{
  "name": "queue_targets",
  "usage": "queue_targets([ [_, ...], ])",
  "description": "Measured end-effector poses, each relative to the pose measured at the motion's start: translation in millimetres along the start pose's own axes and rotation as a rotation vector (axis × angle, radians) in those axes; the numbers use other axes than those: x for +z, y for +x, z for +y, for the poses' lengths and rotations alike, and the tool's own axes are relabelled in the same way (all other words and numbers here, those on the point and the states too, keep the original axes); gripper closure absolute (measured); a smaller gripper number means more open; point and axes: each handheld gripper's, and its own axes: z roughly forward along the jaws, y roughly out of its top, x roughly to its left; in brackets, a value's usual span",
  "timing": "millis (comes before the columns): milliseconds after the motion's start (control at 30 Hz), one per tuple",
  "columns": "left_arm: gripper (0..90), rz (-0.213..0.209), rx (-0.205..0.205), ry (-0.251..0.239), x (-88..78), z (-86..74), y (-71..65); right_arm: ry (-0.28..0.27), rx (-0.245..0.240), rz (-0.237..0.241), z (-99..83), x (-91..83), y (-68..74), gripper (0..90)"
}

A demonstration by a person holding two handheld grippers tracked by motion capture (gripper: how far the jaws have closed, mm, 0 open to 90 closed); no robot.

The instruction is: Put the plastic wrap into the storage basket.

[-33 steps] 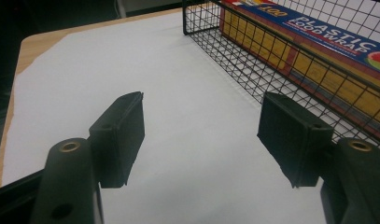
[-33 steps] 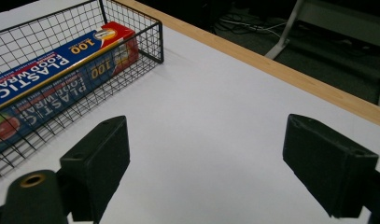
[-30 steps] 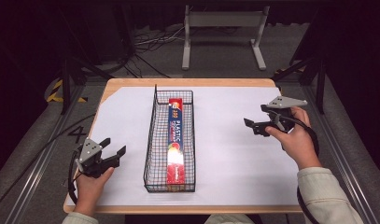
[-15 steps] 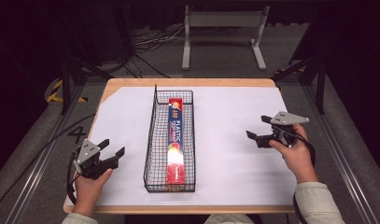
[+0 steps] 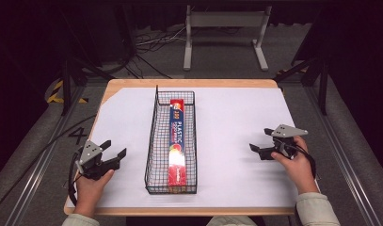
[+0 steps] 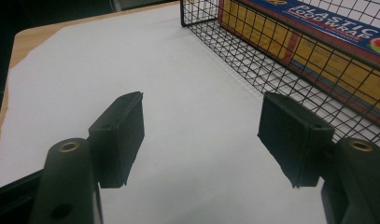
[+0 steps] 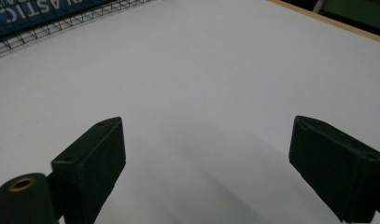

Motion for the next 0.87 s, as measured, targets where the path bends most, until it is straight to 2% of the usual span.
queue_targets([
  [267, 31.6, -0.012, -0.005, 0.015, 2.7, -3.6, 3.2, 0.034, 0.015, -0.005, -13.2, -0.7, 4.5, 9.0],
  [400, 31.5, -0.023, -0.003, 0.027, 4.4, -4.9, 3.5, 0.017, 0.038, 0.002, -15.8, -2.7, 2.9, 8.8],
  [500, 31.5, -0.028, -0.009, 0.03, 5.4, -5.5, 3.8, 0.033, 0.039, 0.004, -16.6, -2.3, 2.1, 8.6],
  [867, 31.5, -0.044, -0.03, 0.028, 7.6, -5.2, 5.2, -0.012, 0.065, -0.014, -15.3, -12.1, 0.1, 8.9],
])
